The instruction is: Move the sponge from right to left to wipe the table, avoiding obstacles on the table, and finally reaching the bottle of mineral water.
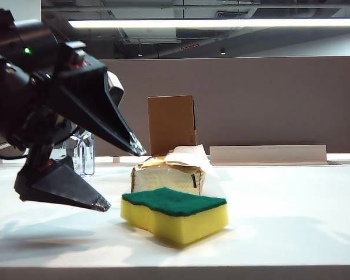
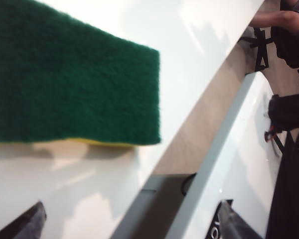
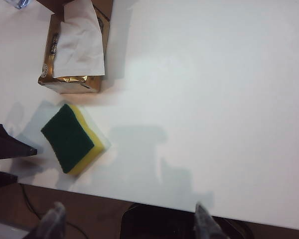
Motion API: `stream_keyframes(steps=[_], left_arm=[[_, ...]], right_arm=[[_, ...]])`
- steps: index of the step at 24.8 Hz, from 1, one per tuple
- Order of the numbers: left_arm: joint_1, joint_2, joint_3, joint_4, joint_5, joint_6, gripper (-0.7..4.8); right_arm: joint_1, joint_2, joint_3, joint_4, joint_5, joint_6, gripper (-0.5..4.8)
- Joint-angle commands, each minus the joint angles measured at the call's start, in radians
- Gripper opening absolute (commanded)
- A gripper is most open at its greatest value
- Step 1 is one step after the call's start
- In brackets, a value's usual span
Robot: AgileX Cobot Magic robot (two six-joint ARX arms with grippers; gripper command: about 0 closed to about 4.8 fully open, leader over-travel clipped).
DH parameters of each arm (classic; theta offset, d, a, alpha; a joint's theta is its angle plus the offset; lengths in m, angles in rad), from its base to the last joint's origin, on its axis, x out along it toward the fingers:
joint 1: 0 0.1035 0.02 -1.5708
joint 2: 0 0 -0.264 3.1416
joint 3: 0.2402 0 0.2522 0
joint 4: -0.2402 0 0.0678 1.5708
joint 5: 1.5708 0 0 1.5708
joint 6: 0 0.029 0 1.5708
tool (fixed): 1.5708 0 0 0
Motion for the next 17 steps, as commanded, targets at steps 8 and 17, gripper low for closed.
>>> stream_keyframes(steps=[8, 17], left_arm=[[0.0, 0.116, 0.005, 0.181, 0.009, -0.082, 4.79], [0.0, 0.16, 0.009, 0.298, 0.005, -0.129, 4.79]], right_arm=[[0.002, -0.001, 0.008, 0.01, -0.002, 0.0, 3.33], [0.002, -0.001, 0.008, 0.01, -0.001, 0.0, 3.32]])
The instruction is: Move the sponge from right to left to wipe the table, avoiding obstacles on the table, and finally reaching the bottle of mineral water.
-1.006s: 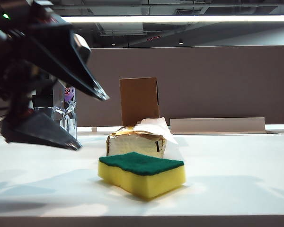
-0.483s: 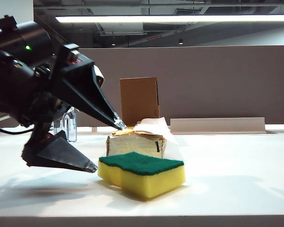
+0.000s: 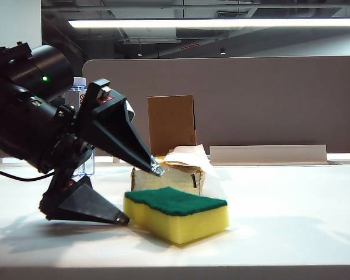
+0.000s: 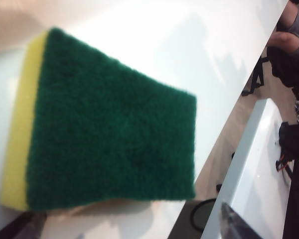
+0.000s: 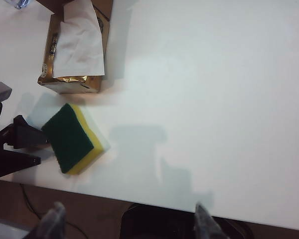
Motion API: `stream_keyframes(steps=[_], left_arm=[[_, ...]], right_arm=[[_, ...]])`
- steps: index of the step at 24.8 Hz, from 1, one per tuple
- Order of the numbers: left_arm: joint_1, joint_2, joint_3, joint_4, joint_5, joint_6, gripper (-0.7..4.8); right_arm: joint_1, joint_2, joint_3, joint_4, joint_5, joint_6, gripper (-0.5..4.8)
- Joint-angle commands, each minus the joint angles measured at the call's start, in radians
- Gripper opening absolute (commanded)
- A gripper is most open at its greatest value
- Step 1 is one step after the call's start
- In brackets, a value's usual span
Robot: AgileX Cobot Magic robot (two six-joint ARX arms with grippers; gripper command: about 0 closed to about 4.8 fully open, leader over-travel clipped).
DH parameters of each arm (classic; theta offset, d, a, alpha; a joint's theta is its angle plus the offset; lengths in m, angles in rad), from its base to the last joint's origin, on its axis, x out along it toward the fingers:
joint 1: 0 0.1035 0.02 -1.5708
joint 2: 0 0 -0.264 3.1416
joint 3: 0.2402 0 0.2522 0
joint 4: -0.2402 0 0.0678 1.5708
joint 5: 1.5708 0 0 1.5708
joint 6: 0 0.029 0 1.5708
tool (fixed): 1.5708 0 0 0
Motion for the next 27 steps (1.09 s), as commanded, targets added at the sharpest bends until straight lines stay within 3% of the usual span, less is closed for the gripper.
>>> stream_keyframes(steps=[1, 10, 27], left_arm=[[-0.001, 0.005, 0.007, 0.079, -0.002, -0.04, 4.79], [-0.001, 0.024, 0.036, 0.089, -0.071, -0.103, 4.79], [-0.028, 0.024, 0.04, 0.047, -0.083, -0.118, 4.79]], right_arm=[[0.002, -0.001, 0.008, 0.01, -0.002, 0.0, 3.32], [0.002, -0.002, 0.008, 0.007, -0.002, 0.001, 3.23], [0.002, -0.002, 0.008, -0.006, -0.002, 0.001, 3.23]])
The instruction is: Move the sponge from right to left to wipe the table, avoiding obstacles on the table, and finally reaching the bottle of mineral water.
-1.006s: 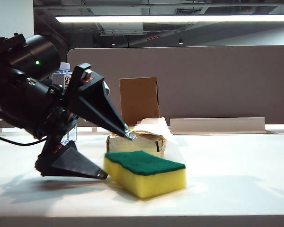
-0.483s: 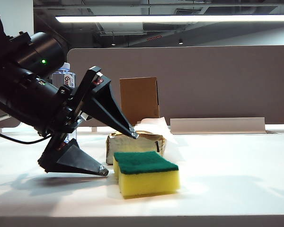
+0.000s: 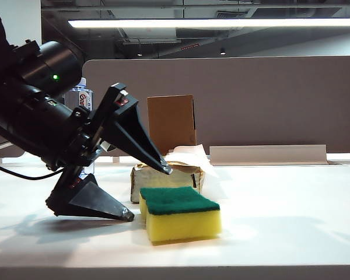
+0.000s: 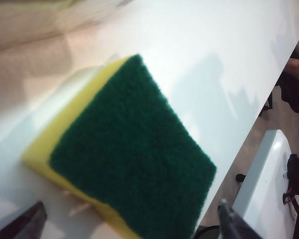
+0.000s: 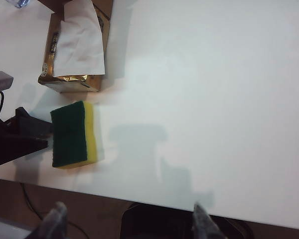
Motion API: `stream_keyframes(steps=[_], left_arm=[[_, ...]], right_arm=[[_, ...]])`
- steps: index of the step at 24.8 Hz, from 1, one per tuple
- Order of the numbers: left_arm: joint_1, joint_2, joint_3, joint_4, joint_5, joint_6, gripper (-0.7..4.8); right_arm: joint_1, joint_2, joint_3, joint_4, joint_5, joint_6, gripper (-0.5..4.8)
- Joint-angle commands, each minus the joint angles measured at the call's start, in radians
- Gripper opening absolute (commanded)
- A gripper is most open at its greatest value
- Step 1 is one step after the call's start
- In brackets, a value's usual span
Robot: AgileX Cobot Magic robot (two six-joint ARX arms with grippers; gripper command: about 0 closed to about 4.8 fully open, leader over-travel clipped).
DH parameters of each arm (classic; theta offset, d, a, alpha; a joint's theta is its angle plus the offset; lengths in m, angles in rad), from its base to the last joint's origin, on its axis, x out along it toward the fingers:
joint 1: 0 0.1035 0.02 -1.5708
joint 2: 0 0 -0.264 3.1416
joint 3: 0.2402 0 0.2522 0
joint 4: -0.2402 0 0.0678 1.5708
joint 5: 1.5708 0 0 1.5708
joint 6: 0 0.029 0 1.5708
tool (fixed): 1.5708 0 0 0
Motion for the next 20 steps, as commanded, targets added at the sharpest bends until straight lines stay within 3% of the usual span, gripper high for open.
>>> stream_keyframes(steps=[1, 11, 13, 17, 20], left_arm=[[-0.025, 0.0, 0.01, 0.001, -0.019, -0.011, 4.79], [-0.098, 0.092, 0.076, -0.068, -0.078, -0.033, 4.79], [-0.099, 0.093, 0.077, -0.095, -0.108, -0.033, 4.31], [-0.097, 0.093, 0.081, -0.151, -0.112, -0.031, 2.57], [-0.1, 0.093, 0.081, -0.167, -0.117, -0.031, 2.35]], right_arm=[[0.001, -0.002, 0.008, -0.003, -0.002, 0.001, 3.23], [0.001, -0.015, 0.008, -0.011, -0.002, 0.001, 3.23], [0.0, -0.021, 0.008, -0.011, -0.002, 0.001, 3.23], [0.0, -0.024, 0.008, -0.01, -0.002, 0.001, 3.23], [0.0, -0.026, 0.008, -0.01, -0.002, 0.001, 3.23]])
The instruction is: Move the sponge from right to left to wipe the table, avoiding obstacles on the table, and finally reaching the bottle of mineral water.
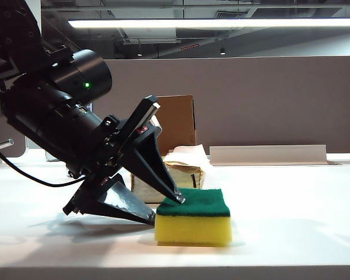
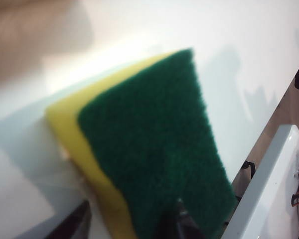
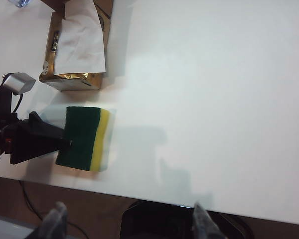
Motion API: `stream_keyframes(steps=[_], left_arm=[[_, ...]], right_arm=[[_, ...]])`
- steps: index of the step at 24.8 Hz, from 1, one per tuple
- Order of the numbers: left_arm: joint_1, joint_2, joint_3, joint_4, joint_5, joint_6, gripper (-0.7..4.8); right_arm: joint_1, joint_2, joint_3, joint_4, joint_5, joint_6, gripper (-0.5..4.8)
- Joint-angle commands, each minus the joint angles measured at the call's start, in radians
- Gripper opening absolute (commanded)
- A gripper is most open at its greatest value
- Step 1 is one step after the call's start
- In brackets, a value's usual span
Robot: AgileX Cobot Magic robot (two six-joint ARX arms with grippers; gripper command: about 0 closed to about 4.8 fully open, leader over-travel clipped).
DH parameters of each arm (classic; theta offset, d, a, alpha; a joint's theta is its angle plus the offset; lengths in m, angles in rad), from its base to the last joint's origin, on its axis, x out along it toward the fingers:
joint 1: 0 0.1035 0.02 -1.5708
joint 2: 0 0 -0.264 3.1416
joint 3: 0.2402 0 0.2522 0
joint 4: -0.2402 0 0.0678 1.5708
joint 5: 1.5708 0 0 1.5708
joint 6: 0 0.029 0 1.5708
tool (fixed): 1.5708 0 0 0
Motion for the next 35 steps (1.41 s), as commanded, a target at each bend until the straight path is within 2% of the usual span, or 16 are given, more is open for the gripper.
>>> stream_keyframes(steps=[1, 7, 10, 19, 20, 21, 24, 35], left_arm=[[-0.006, 0.008, -0.005, -0.074, -0.038, 0.002, 2.35], [-0.009, 0.009, 0.012, -0.08, -0.061, 0.0, 2.36], [-0.009, 0.013, 0.037, -0.116, -0.104, 0.0, 2.35], [-0.03, 0.111, 0.144, -0.203, -0.108, 0.001, 2.08], [-0.03, 0.111, 0.144, -0.207, -0.109, 0.002, 1.93], [-0.031, 0.111, 0.144, -0.211, -0.109, 0.002, 1.51], [-0.031, 0.111, 0.144, -0.222, -0.114, 0.003, -0.06], [-0.03, 0.11, 0.146, -0.233, -0.168, 0.004, -0.06]], right_arm=[[0.0, -0.004, 0.008, 0.006, -0.002, 0.001, 3.23], [0.0, -0.005, 0.008, 0.005, -0.002, 0.001, 3.23], [0.0, -0.006, 0.008, 0.005, -0.002, 0.001, 3.23], [0.0, -0.014, 0.008, 0.003, -0.002, 0.001, 3.22], [0.0, -0.016, 0.008, 0.005, -0.002, 0.001, 3.22], [0.0, -0.017, 0.008, 0.005, -0.002, 0.001, 3.21], [0.0, -0.018, 0.008, 0.006, -0.001, 0.001, 3.01], [0.0, -0.018, 0.008, 0.005, -0.002, 0.001, 3.01]])
